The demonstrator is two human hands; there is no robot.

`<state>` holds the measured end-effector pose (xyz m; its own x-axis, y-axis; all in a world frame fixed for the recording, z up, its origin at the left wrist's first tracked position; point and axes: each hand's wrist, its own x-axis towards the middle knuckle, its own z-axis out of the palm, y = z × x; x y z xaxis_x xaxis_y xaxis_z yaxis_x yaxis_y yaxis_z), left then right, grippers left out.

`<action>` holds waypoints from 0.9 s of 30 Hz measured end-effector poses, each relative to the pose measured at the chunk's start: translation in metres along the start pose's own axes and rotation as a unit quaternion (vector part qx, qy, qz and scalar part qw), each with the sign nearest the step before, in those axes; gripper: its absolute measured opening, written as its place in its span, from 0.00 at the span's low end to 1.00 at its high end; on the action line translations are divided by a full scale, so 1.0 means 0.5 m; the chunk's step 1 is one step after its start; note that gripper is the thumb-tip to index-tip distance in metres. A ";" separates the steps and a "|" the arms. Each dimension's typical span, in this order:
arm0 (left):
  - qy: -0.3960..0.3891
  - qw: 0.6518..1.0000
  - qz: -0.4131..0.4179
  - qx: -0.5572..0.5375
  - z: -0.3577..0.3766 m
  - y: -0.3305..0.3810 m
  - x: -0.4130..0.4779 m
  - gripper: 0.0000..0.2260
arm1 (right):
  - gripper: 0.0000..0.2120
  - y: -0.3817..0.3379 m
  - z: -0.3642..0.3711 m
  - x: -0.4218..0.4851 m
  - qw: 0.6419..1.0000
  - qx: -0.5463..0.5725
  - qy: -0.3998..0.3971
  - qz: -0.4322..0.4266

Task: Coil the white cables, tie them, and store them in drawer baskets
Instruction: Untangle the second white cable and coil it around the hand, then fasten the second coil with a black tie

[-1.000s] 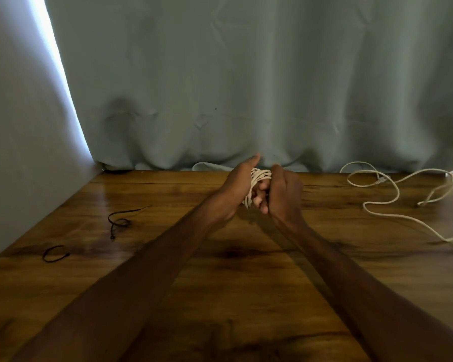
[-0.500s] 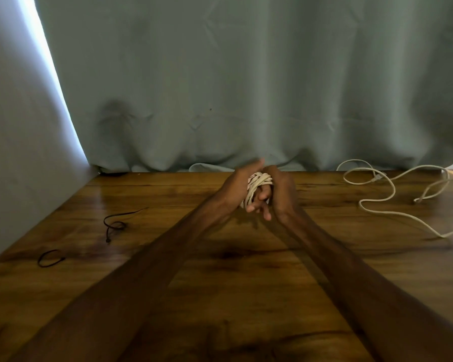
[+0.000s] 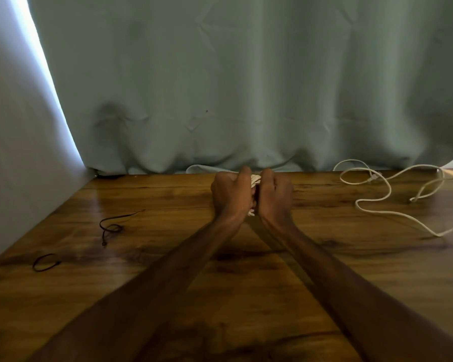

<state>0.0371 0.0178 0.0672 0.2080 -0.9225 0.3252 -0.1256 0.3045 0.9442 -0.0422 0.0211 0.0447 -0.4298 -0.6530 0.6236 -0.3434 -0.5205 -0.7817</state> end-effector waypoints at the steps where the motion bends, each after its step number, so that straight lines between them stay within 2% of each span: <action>1: 0.008 1.000 -0.012 -0.003 -0.004 -0.003 0.005 0.19 | 0.27 0.003 0.001 0.000 0.999 -0.035 0.001 -0.020; 4: -0.012 0.999 -0.029 -0.015 -0.013 -0.012 0.007 0.18 | 0.25 0.012 0.003 0.003 0.995 -0.089 0.000 -0.052; 7: -0.057 0.998 -0.036 0.005 -0.011 -0.015 0.008 0.24 | 0.27 0.022 -0.001 0.008 0.995 -0.082 -0.012 -0.060; 9: -0.141 0.987 -0.070 -0.020 -0.009 -0.004 0.010 0.25 | 0.29 0.028 -0.008 0.015 0.995 -0.080 -0.012 -0.052; 11: -0.242 0.963 -0.104 -0.064 -0.014 0.011 0.012 0.24 | 0.29 0.045 -0.015 0.032 0.996 -0.088 0.007 -0.025; 14: -0.333 0.937 -0.095 -0.054 -0.023 0.025 0.010 0.18 | 0.29 0.065 -0.023 0.056 0.995 -0.095 0.020 -0.011; 16: -0.331 0.941 -0.064 -0.024 -0.019 0.021 0.010 0.17 | 0.28 0.069 -0.028 0.062 0.994 -0.108 0.015 -0.029; 19: -0.270 0.963 -0.015 0.001 -0.011 -0.001 0.014 0.19 | 0.26 0.073 -0.023 0.058 0.995 -0.096 -0.006 -0.010; 23: -0.211 0.977 0.006 0.023 -0.027 -0.033 0.023 0.20 | 0.26 0.058 -0.001 0.029 0.988 0.029 -0.089 0.120; 25: -0.184 0.982 0.006 0.033 -0.048 -0.042 0.027 0.19 | 0.25 0.035 0.014 0.014 0.967 0.098 -0.117 0.203; 27: -0.154 0.988 0.005 0.030 -0.077 -0.044 0.039 0.18 | 0.28 0.018 0.035 0.003 0.944 0.130 -0.148 0.265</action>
<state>0.0813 0.0021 0.0548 -0.0968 -0.9510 0.2937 -0.1862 0.3072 0.9333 -0.0314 0.0057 0.0385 -0.2185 -0.9645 0.1483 0.0878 -0.1708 -0.9814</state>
